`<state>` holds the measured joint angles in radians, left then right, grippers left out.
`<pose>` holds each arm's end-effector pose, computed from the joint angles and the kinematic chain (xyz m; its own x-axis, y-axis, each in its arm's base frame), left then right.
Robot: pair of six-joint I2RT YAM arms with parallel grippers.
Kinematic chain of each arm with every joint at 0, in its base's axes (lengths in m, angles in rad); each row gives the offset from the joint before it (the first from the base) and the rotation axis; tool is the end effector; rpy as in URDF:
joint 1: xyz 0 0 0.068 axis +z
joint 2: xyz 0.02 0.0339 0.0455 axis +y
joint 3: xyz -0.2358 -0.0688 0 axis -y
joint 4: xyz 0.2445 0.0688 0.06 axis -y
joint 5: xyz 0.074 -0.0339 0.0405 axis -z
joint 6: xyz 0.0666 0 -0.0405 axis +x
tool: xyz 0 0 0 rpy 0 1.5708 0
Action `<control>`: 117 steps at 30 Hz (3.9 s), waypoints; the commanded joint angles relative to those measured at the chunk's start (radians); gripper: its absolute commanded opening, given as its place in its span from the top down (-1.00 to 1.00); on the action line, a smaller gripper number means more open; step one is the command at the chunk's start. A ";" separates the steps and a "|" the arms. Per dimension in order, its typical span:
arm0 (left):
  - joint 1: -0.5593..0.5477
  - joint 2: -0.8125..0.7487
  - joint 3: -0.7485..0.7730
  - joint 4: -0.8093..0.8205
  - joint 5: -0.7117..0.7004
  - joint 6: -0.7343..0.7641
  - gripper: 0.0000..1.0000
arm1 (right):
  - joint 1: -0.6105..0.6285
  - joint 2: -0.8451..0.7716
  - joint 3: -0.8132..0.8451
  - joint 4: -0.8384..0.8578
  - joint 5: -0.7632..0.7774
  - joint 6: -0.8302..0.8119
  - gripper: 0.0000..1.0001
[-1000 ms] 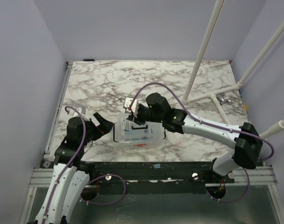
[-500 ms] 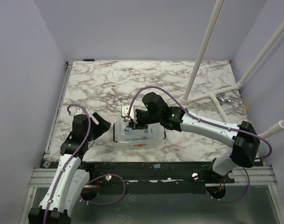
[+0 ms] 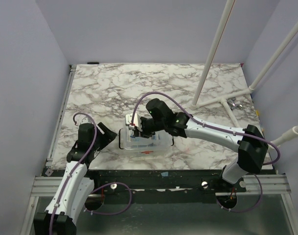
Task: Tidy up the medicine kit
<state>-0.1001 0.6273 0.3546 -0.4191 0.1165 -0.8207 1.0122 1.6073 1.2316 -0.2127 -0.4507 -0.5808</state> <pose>0.1869 -0.0266 0.1544 -0.5705 -0.6730 -0.4707 -0.3360 0.7142 -0.6140 0.1818 0.3457 0.2409 0.2783 -0.4867 -0.8281 -0.9601 -0.1163 -0.2543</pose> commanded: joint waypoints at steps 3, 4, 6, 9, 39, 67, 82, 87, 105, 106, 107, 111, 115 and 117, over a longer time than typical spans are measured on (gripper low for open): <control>0.011 -0.036 -0.054 0.103 0.137 -0.022 -0.38 | -0.004 0.000 -0.003 -0.005 -0.022 0.009 0.33; 0.011 -0.042 -0.062 0.110 0.154 -0.023 -0.38 | -0.004 0.002 -0.004 -0.005 -0.022 0.011 0.33; 0.011 -0.050 -0.077 0.123 0.181 -0.023 -0.38 | -0.004 0.003 -0.007 -0.005 -0.019 0.012 0.33; 0.011 -0.069 -0.100 0.140 0.214 -0.026 -0.38 | -0.004 0.008 -0.013 -0.004 -0.016 0.015 0.33; 0.017 -0.074 -0.150 0.248 0.300 -0.004 0.02 | -0.004 0.118 0.025 -0.047 0.068 0.103 0.35; 0.020 -0.071 -0.132 0.246 0.326 0.029 0.74 | -0.004 0.189 0.029 -0.080 0.133 0.133 0.27; 0.020 -0.135 -0.053 0.152 0.329 0.061 0.89 | -0.006 0.189 0.011 -0.080 0.156 0.140 0.27; 0.020 -0.139 -0.030 0.131 0.323 0.085 0.87 | -0.005 0.188 0.007 -0.080 0.163 0.140 0.27; 0.020 -0.161 -0.014 0.146 0.364 0.088 0.65 | -0.007 0.191 -0.004 -0.080 0.171 0.142 0.27; 0.020 -0.163 -0.013 0.145 0.364 0.088 0.64 | -0.007 0.191 -0.004 -0.080 0.171 0.142 0.27; 0.020 -0.166 -0.013 0.143 0.361 0.088 0.64 | -0.006 0.191 -0.006 -0.080 0.171 0.142 0.27; 0.020 -0.176 -0.010 0.132 0.355 0.087 0.62 | -0.007 0.190 -0.006 -0.080 0.172 0.141 0.27; 0.020 -0.182 -0.006 0.132 0.354 0.080 0.59 | -0.007 0.193 -0.004 -0.080 0.172 0.141 0.27; 0.020 -0.179 -0.005 0.133 0.358 0.080 0.59 | -0.007 0.194 -0.006 -0.080 0.171 0.140 0.27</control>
<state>-0.0803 0.4561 0.3176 -0.2935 0.4503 -0.7467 1.0122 1.7336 1.2850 -0.1356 -0.3466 -0.4404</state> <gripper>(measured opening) 0.204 0.365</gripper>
